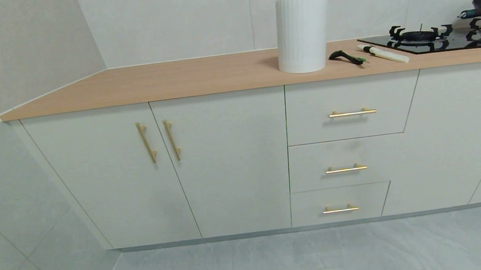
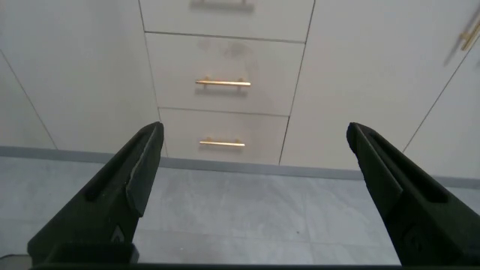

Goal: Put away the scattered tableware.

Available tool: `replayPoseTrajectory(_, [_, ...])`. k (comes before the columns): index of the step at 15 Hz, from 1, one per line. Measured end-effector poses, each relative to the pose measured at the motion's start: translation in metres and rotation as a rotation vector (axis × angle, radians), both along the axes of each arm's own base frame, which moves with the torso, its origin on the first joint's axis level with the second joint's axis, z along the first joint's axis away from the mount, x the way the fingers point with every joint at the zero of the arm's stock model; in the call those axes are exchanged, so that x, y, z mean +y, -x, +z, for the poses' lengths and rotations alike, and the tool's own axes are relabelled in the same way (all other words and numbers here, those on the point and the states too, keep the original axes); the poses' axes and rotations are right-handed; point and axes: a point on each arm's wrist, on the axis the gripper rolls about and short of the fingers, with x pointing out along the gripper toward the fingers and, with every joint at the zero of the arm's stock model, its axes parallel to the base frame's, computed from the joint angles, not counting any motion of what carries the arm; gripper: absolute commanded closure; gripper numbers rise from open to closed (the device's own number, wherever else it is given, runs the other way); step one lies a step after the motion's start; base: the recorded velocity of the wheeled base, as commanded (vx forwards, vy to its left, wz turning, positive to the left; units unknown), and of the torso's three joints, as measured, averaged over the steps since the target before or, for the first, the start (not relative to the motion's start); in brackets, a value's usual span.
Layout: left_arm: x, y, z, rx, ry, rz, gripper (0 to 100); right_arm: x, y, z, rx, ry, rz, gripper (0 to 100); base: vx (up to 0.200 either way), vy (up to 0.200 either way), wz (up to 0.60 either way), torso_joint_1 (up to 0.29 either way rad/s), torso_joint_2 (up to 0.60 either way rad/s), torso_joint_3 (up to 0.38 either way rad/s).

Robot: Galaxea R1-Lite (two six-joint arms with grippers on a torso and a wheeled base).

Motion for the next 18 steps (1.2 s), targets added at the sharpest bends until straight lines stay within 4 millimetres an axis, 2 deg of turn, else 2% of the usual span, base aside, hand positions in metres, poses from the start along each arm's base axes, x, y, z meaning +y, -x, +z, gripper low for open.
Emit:
replayPoseTrajectory(8, [0.0, 0.0, -0.0001, 0.0, 0.0, 0.0, 0, 0.0, 0.0, 0.0001, 0.0, 0.0, 0.0, 0, 0.2, 0.0, 0.0, 0.002, 0.0, 0.001])
replayPoseTrajectory(18, [0.0, 0.0, -0.0001, 0.0, 0.003, 0.0, 0, 0.0001, -0.0001, 0.0001, 0.0, 0.001, 0.002, 0, 0.0, 0.0, 0.0, 0.0, 0.0, 0.0])
